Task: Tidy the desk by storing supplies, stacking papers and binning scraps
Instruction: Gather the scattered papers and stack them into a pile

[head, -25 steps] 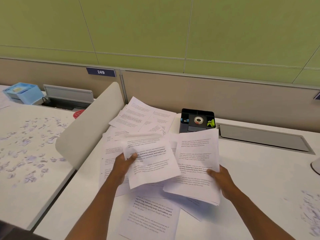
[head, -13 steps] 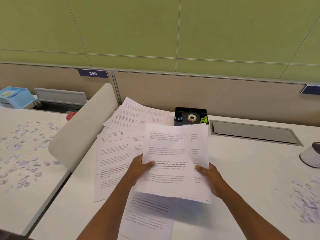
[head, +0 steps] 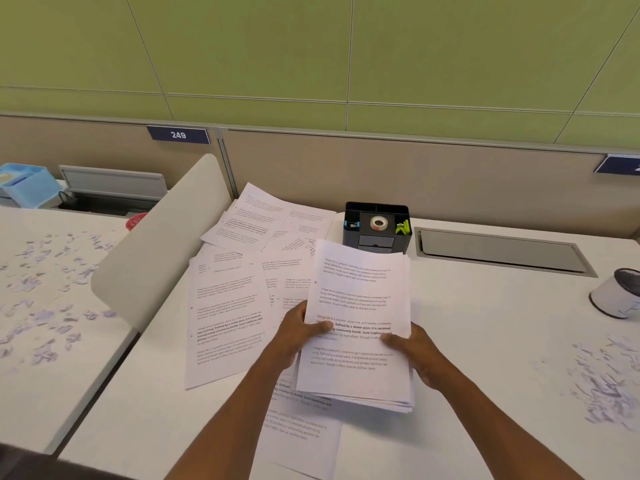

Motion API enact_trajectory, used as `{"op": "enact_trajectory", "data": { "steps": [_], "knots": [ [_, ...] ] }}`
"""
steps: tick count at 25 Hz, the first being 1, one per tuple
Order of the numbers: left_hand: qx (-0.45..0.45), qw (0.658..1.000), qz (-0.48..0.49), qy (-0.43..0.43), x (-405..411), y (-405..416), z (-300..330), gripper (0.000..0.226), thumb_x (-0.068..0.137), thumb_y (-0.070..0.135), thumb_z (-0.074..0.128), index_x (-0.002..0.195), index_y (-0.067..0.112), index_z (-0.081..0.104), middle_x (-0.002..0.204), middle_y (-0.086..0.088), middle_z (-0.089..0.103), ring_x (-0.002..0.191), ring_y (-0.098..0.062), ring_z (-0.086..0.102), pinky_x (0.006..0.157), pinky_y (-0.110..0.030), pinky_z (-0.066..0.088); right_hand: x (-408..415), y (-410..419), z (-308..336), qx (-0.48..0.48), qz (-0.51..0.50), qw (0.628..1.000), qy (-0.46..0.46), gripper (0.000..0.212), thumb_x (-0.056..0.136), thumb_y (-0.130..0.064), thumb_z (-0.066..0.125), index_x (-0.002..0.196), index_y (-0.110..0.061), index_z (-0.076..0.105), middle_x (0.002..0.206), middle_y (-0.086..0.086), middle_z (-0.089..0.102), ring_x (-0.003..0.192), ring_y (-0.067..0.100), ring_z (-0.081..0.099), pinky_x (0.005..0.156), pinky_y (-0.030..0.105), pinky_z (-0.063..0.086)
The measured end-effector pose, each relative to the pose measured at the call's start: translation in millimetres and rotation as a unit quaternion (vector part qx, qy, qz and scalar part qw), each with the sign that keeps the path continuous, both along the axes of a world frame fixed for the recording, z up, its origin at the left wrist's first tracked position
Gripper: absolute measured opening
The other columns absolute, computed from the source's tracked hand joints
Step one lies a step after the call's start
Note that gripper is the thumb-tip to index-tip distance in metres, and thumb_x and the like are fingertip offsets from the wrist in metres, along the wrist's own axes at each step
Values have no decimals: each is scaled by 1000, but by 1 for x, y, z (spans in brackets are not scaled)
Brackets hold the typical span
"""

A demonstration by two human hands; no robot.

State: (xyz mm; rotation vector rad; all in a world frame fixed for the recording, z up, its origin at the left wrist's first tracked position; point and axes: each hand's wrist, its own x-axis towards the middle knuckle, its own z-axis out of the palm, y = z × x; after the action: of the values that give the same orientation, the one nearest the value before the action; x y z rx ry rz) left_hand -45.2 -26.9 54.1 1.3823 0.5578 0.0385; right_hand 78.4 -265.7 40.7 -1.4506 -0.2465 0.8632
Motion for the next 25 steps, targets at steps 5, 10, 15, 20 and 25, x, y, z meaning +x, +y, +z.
{"op": "enact_trajectory", "data": {
  "steps": [5,10,15,20,25],
  "knots": [
    [257,956,34,139,-20,0,-17,38,96,38,63,126,15,59,128,-5,64,114,-21,62,98,-39,52,6,-17,-13,-17,-46,999,-8,47,75,-7,79,119,-7,64,110,13,74,97,34,73,81,44,59],
    [503,760,6,411,-68,-3,-38,82,82,65,63,139,12,37,133,-13,46,121,-31,50,100,-42,43,7,-39,-34,-46,-74,996,5,33,83,2,70,114,-9,66,103,11,76,90,31,74,70,37,60],
    [504,750,1,429,-76,-15,-49,117,70,76,68,150,7,18,138,-17,39,124,-34,47,103,-42,39,0,-41,-41,-64,-71,995,0,29,85,4,68,110,-9,66,99,9,77,86,29,75,64,32,60],
    [455,790,18,411,-70,-12,-43,104,70,62,79,142,12,24,130,-12,42,114,-30,59,99,-44,44,1,-39,-40,-75,-72,995,-6,29,86,4,66,111,-10,66,99,7,77,87,29,75,66,34,60],
    [406,842,54,350,-71,-8,-45,82,77,41,80,138,15,30,122,-10,56,114,-30,60,98,-44,48,1,-41,-38,-79,-78,994,-12,27,87,4,65,108,-12,66,97,5,78,84,26,75,63,30,60]
  ]
}}
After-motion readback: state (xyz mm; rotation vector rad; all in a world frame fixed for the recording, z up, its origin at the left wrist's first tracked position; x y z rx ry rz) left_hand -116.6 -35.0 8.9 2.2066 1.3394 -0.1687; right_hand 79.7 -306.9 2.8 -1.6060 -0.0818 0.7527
